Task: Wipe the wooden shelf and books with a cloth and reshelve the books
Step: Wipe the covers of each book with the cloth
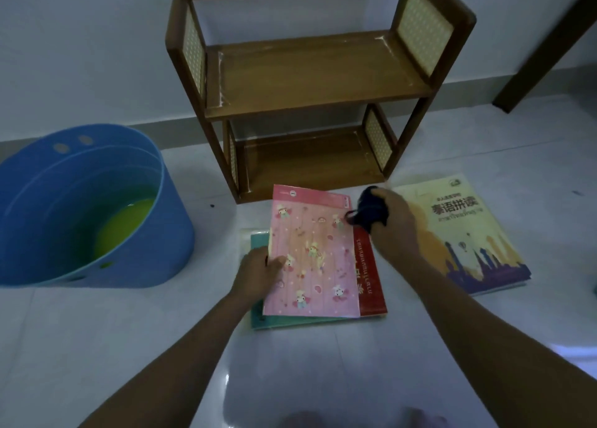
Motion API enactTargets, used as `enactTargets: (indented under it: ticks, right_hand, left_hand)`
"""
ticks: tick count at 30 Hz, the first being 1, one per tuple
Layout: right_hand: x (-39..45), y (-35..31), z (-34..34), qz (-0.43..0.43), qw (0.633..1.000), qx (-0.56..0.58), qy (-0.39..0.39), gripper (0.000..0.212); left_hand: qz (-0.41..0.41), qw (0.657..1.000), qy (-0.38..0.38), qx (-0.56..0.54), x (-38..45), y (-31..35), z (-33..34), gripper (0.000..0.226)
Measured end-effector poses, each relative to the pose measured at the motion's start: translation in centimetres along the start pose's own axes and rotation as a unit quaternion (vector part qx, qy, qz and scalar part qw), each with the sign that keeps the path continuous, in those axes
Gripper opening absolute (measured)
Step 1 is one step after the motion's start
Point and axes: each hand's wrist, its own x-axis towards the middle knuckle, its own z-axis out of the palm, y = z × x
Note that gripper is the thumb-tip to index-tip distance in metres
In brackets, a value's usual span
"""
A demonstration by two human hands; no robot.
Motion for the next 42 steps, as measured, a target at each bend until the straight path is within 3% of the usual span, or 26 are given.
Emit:
enactTargets:
  ticks: [2, 4, 6, 8, 10, 12, 14, 15, 18, 20, 22, 26, 28, 31, 33, 35, 37, 38, 40, 42]
  right_hand:
    - [-1.3, 1.5, 3.4, 0.021, 0.992, -0.063, -0.108, 0.058]
    - [-3.0, 2.2, 6.0, 0.026, 0.976, -0.133, -0.168, 0.067]
    - [-5.3, 1.4, 7.9, -0.029, 0.971, -0.183, -0.148, 0.071]
    - [-8.3, -0.1, 9.5, -0.088, 0.969, -0.165, -0.159, 0.071]
    - [-11.6, -0.9, 10.4, -0.188, 0.945, -0.13, -0.235, 0.067]
    - [-12.6, 0.2, 9.8, -0.296, 0.892, -0.139, -0.313, 0.067]
    - [-10.0, 2.2, 8.6, -0.366, 0.863, -0.175, -0.302, 0.066]
    - [-8.1, 3.0, 8.1, -0.358, 0.871, -0.193, -0.276, 0.063]
    - [-2.3, 3.3, 7.7, -0.159, 0.95, -0.227, -0.148, 0.054]
    - [-0.7, 1.7, 8.9, -0.066, 0.96, -0.248, -0.11, 0.06]
    - [-1.3, -0.9, 11.0, -0.09, 0.955, -0.244, -0.141, 0.07]
    - [-3.9, -3.1, 12.8, -0.22, 0.928, -0.197, -0.227, 0.073]
    - [-2.7, -1.8, 11.3, -0.196, 0.932, -0.211, -0.222, 0.069]
    - [-3.3, 0.0, 8.5, -0.086, 0.958, -0.223, -0.158, 0.061]
    - [-6.9, -0.3, 8.4, -0.129, 0.96, -0.208, -0.136, 0.058]
    - [-11.7, -0.5, 9.6, -0.243, 0.93, -0.168, -0.219, 0.057]
    - [-14.0, -0.4, 9.9, -0.279, 0.896, -0.139, -0.316, 0.059]
    - [-13.7, 0.2, 9.5, -0.284, 0.893, -0.141, -0.32, 0.058]
    - [-12.2, 1.3, 8.1, -0.293, 0.909, -0.161, -0.249, 0.052]
    - [-9.9, 2.6, 5.9, -0.21, 0.947, -0.189, -0.151, 0.042]
  left_hand:
    - [0.041, 0.981, 0.037, 0.187, 0.6, -2.3, 0.5, 0.054]
    - [0.069, 0.955, -0.003, 0.289, 0.8, -3.6, 0.4, 0.082]
    - [0.099, 0.931, -0.036, 0.349, 1.1, -4.0, 0.1, 0.087]
    - [0.121, 0.918, -0.065, 0.373, 1.5, -4.5, -0.3, 0.092]
    - [0.132, 0.903, -0.109, 0.394, 2.0, -5.0, -1.0, 0.111]
    - [0.146, 0.883, -0.135, 0.426, 2.4, -5.5, -1.7, 0.119]
    - [0.147, 0.879, -0.139, 0.432, 2.5, -5.7, -1.9, 0.125]
    - [0.146, 0.882, -0.137, 0.426, 2.4, -5.6, -1.9, 0.128]
    - [0.14, 0.894, -0.134, 0.403, 2.1, -5.2, -1.5, 0.132]
    - [0.139, 0.897, -0.123, 0.4, 2.3, -5.0, -1.4, 0.135]
    - [0.141, 0.888, -0.12, 0.422, 2.4, -4.8, -1.3, 0.136]
    - [0.12, 0.871, -0.118, 0.462, 2.3, -4.6, -1.2, 0.137]
    - [0.115, 0.869, -0.117, 0.467, 2.2, -4.4, -1.2, 0.136]
    - [0.109, 0.873, -0.119, 0.46, 1.9, -4.1, -1.3, 0.136]
    - [0.11, 0.872, -0.12, 0.461, 2.0, -4.1, -1.3, 0.136]
    - [0.12, 0.87, -0.112, 0.465, 2.1, -4.2, -1.3, 0.13]
    - [0.131, 0.856, -0.096, 0.49, 1.9, -4.1, -1.4, 0.118]
    - [0.136, 0.847, -0.09, 0.505, 1.8, -3.8, -1.3, 0.113]
    - [0.13, 0.836, -0.094, 0.525, 1.3, -2.9, -1.4, 0.111]
    - [0.13, 0.837, -0.093, 0.523, 0.9, -1.9, -1.1, 0.122]
